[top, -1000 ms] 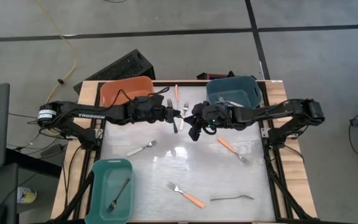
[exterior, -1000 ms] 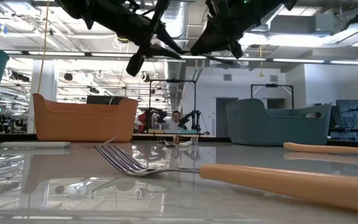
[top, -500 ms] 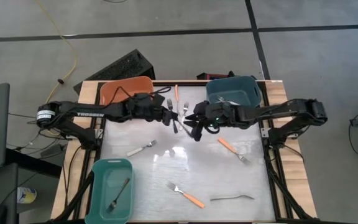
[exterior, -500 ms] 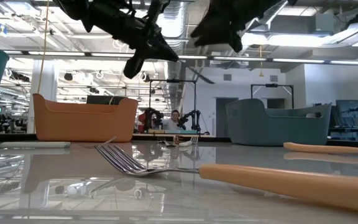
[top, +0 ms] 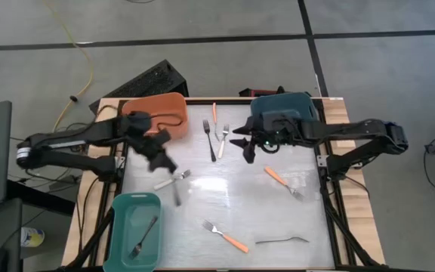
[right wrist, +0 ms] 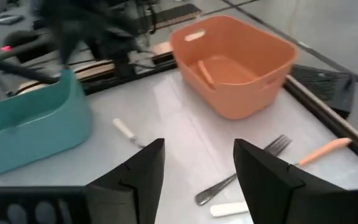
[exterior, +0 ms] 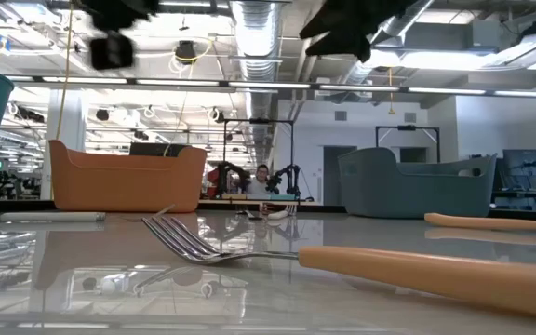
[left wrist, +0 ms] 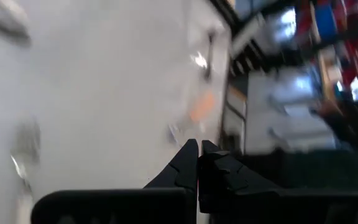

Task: Sort silverware by color (type)
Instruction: Put the black fork into the green bin

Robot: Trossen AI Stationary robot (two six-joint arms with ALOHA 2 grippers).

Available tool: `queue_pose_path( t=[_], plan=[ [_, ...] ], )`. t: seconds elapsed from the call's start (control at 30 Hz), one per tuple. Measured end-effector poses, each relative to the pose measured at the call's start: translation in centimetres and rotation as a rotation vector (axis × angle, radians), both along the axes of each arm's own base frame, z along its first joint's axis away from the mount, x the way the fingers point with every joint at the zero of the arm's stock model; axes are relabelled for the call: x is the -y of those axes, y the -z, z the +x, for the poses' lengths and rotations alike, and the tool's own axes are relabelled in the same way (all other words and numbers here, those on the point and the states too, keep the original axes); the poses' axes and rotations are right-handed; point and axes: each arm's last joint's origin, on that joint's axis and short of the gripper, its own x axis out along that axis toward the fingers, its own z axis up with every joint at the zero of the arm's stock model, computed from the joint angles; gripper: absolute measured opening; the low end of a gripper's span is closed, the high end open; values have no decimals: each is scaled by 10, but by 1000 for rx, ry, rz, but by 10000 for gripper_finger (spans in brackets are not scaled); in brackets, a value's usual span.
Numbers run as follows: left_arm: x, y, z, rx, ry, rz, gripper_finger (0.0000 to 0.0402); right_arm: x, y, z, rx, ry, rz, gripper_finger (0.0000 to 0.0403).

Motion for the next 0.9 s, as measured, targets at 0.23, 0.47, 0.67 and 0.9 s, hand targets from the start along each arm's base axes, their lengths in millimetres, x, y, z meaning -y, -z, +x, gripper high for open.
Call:
queue_pose_path(
  t=[0.23,0.47,0.67,0.9],
  plan=[
    [48,-1,-43,-191,101,-88,0,9,17,18,-15,3,11,212],
    [93,9,-49,-357,240,-88,0,11,22,31,35,-27,19,212],
    [127,30,-37,-462,321,47,0,11,22,31,36,-26,19,211],
    [149,58,-16,-597,380,93,0,11,22,31,36,-32,22,211]
  ],
)
